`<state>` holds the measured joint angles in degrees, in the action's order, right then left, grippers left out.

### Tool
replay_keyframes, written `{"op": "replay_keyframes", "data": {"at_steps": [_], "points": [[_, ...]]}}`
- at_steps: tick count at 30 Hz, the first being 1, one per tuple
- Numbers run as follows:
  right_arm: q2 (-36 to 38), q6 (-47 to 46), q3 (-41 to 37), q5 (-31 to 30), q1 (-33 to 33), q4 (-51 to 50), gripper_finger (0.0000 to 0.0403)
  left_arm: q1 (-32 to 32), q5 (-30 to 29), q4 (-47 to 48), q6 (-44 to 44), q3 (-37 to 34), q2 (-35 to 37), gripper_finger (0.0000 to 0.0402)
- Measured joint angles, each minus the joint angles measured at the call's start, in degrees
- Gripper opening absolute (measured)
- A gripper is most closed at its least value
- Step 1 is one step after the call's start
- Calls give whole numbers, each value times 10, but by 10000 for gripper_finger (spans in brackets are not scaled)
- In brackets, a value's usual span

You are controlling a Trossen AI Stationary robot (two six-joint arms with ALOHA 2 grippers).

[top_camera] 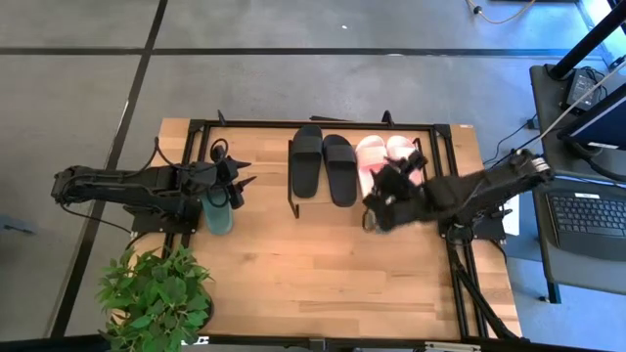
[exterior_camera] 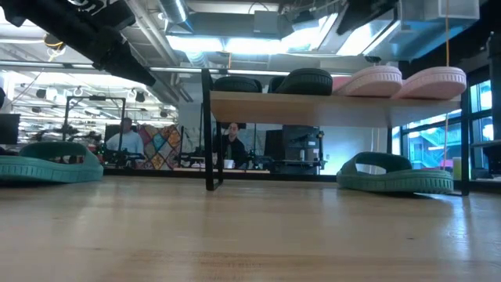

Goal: Pick and place slides into the shelf
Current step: Put the green slide under the shelf

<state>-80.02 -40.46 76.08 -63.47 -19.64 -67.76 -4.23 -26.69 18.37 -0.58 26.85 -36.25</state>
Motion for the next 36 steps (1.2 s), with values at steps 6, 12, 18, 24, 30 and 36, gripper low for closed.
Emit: {"op": "replay_keyframes", "data": {"at_steps": [6, 12, 18, 24, 30, 36], "points": [[88, 256, -83, 119, 145, 207, 225, 0, 0, -13, 0, 0, 0, 192], [184, 468, -182, 212, 261, 444, 225, 0, -1, -26, 0, 0, 0, 192], [323, 484, -269, 312, 353, 484, 225, 0, -1, -26, 0, 0, 0, 192], [450, 480, -337, 321, 382, 493, 225, 0, -2, -26, 0, 0, 0, 192], [539, 465, -362, 337, 383, 491, 225, 0, -2, -26, 3, 0, -1, 192], [609, 450, -390, 338, 383, 481, 225, 0, -2, -3, -31, 0, -1, 192]]}}
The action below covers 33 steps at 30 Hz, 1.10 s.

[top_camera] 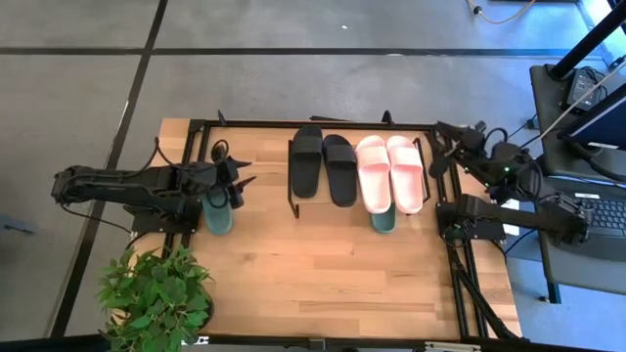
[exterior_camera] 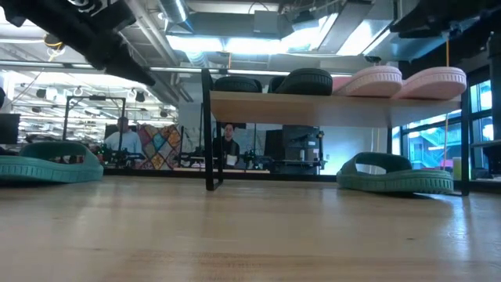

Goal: Pick and place slides into the shelf
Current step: Put the green slide under the shelf

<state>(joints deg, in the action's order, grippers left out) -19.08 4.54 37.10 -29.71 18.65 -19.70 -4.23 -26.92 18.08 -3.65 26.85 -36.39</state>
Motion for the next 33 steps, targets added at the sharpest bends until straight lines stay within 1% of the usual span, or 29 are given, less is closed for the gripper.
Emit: {"op": "replay_keyframes", "data": {"at_steps": [3, 7, 12, 14, 16, 19, 22, 25, 28, 30, 33], "points": [[19, 1, -16, 0, 0, 1, 225, 5, -1, 9, -47, 0, 0, 192], [24, 5, -31, 0, 0, 0, 225, 29, -7, 19, -55, 0, 0, 192], [22, 5, -37, 0, 0, 0, 225, 63, -67, 54, -61, 7, -25, 192], [22, 5, -37, 0, 0, 2, 225, 68, -75, 89, -61, 28, -46, 192], [22, 5, -37, 0, 0, 2, 225, 69, -61, 117, -57, 55, -74, 192], [21, 0, -37, -1, 0, 2, 225, 68, -36, 187, -49, 102, -112, 192], [18, -12, -37, -1, 0, 1, 225, 67, -37, 265, -14, 142, -151, 192], [14, -13, -37, 0, 0, 1, 225, 62, -57, 332, 1, 179, -190, 192], [9, -14, -37, 0, 0, 1, 225, 51, -59, 384, -43, 208, -227, 192], [5, -15, -37, -1, 0, 2, 225, 44, -31, 396, -84, 219, -247, 192], [-4, -20, -37, -1, 0, 2, 225, 27, 22, 401, -97, 220, -268, 192]]}}
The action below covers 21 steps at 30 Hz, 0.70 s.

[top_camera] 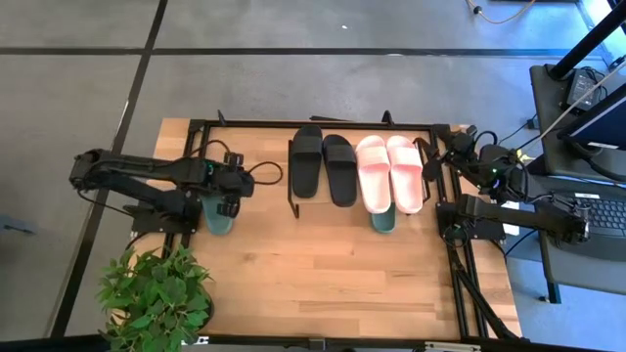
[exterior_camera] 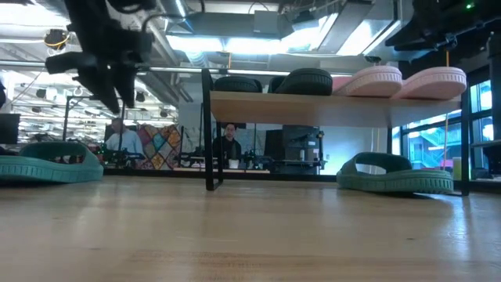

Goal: Pick and place slides into the shelf
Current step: Put the green slide under the shelf

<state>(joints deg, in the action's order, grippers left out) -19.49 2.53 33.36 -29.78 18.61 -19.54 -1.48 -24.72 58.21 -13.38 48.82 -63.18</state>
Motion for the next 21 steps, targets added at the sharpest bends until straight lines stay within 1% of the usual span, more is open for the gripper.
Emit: {"op": "replay_keyframes", "data": {"at_steps": [2, 6, 8, 11, 14, 17, 21], "points": [[-5, -5, 0, 0, 0, -2, 225, -11, 17, 11, 27, 0, -13, 192], [-16, -3, 0, 0, 0, 1, 225, -30, 19, 51, 85, 0, -34, 192], [-21, 4, 0, 0, 0, 0, 225, -37, 20, 78, 99, 0, -45, 192], [-27, 8, 0, 0, 0, 0, 225, -47, 39, 113, 113, 0, -63, 192], [-33, 8, 0, 0, 0, 0, 225, -55, 42, 116, 144, -2, -82, 192], [-38, 10, 0, 0, 0, 0, 225, -65, 31, 114, 176, -9, -105, 192], [-42, 13, 0, 0, 0, 0, 225, -76, 38, 117, 189, -22, -141, 192]]}}
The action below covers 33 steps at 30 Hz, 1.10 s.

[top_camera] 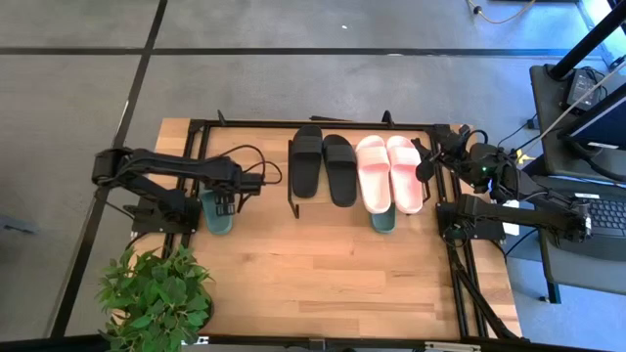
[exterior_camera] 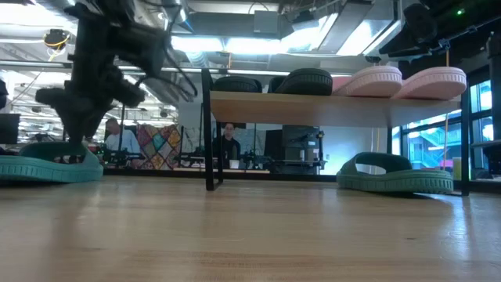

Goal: Pick and place slides into the shelf
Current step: Put the green slide under the shelf

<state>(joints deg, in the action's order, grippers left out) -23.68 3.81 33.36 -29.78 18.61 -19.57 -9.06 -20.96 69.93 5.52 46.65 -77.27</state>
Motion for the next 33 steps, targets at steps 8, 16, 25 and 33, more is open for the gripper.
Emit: {"op": "replay_keyframes", "data": {"at_steps": [8, 16, 25, 33], "points": [[0, 9, 0, 0, 0, 0, 225, 0, -71, -8, 3, -17, -58, 192], [0, 10, 0, 0, 0, 0, 225, 0, -95, -6, 14, -17, -105, 151], [0, 10, 0, 0, 0, 0, 225, -1, -102, 3, 47, -14, -116, 13], [0, 10, 0, 0, 0, 0, 225, 5, -127, 79, 75, 34, -115, 7]]}}
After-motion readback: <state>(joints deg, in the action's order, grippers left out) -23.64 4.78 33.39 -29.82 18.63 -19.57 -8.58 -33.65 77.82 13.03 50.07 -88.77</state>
